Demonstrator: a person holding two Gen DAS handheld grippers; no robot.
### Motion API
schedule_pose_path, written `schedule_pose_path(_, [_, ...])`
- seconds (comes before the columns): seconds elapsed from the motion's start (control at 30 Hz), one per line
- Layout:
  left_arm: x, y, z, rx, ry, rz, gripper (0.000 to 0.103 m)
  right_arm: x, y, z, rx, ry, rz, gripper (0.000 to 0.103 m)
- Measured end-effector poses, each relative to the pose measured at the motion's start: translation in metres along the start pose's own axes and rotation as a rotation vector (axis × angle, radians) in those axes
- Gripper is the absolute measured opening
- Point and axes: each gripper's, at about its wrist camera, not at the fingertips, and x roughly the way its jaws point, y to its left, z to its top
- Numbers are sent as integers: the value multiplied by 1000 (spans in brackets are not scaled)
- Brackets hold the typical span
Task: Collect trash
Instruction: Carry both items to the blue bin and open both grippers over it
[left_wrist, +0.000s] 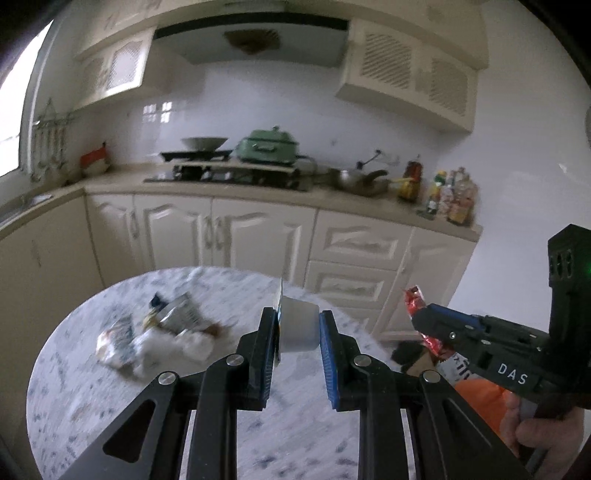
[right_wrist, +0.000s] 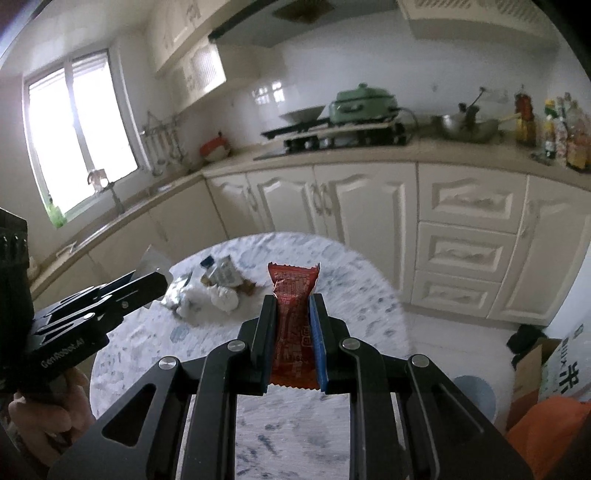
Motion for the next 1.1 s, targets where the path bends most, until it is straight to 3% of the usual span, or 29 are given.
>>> schedule_pose_path(0.3, [34, -55, 20, 87, -12, -108, 19, -48, -54, 19, 32, -90, -125, 18])
schedule_pose_path(0.6, [110, -112, 37, 141, 62, -213, 19, -82, -131, 10, 117, -101, -278, 18])
schedule_pose_path(0.87, [203, -174, 47, 204, 187, -309, 19, -70, -212, -14, 233, -38, -363, 18])
schedule_pose_path(1.1, [309, -216, 47, 248, 361, -342, 19, -41, -275, -48, 352, 33, -381, 18])
